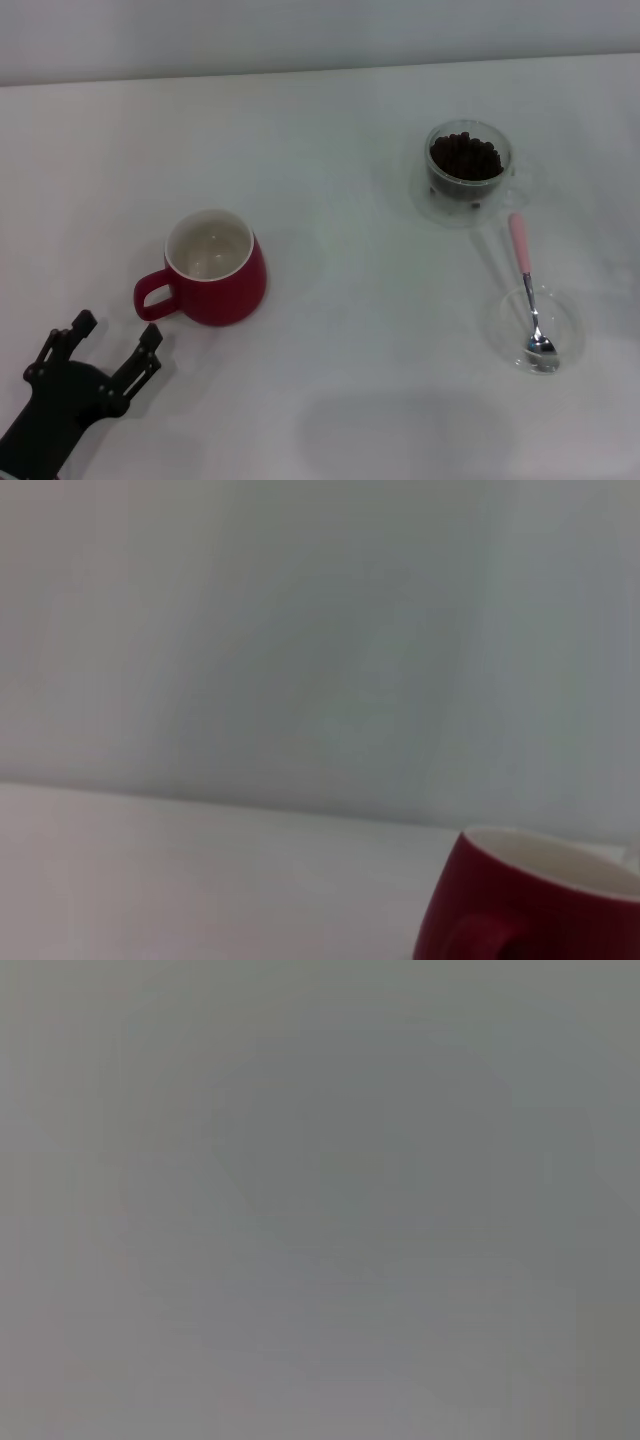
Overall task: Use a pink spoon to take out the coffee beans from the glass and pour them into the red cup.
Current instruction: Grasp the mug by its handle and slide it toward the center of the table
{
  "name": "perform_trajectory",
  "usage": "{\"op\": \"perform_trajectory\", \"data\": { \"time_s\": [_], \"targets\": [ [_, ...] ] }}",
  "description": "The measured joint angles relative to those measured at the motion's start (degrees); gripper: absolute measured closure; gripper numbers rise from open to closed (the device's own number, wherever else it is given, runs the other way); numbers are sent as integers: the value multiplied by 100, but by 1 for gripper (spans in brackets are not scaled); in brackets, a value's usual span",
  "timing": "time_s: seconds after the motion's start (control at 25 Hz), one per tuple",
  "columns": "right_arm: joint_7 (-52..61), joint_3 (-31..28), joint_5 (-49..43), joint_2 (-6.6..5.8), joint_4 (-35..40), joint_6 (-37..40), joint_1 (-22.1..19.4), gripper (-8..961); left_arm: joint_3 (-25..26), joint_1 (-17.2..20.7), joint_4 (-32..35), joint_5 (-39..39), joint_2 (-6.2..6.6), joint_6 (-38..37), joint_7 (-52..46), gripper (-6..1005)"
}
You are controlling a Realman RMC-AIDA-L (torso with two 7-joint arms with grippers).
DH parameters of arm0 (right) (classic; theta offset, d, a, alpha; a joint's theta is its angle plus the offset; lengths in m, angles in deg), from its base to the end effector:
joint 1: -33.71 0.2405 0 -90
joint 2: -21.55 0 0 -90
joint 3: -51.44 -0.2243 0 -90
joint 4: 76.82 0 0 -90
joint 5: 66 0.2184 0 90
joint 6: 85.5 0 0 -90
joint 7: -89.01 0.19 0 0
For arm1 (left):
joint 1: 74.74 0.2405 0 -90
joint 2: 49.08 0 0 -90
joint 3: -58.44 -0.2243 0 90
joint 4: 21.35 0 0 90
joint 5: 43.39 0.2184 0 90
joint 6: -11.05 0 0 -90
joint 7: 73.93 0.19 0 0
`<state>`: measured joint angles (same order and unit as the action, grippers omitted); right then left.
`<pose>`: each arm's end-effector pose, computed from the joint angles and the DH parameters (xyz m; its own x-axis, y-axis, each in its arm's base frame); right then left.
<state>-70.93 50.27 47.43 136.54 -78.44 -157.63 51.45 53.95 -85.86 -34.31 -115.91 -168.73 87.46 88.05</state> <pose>0.4112 0.3043 0.0891 0.6133 0.0715 -0.7866 -0.7722 0.2638 -0.5781 -0.3057 0.2300 -0.1011 0.5937 0.2285 0.7716 0.7705 -0.4381 -0.4631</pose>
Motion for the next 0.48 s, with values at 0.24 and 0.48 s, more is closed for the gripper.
{"op": "perform_trajectory", "data": {
  "time_s": [0.24,0.48],
  "targets": [
    [-23,31,-16,6,-166,-89,-105,200,59,-60,111,-56,23,-133,0,110],
    [-125,36,-15,5,-318,-165,-170,199,72,-189,149,-161,25,-204,-3,112]
  ]
}}
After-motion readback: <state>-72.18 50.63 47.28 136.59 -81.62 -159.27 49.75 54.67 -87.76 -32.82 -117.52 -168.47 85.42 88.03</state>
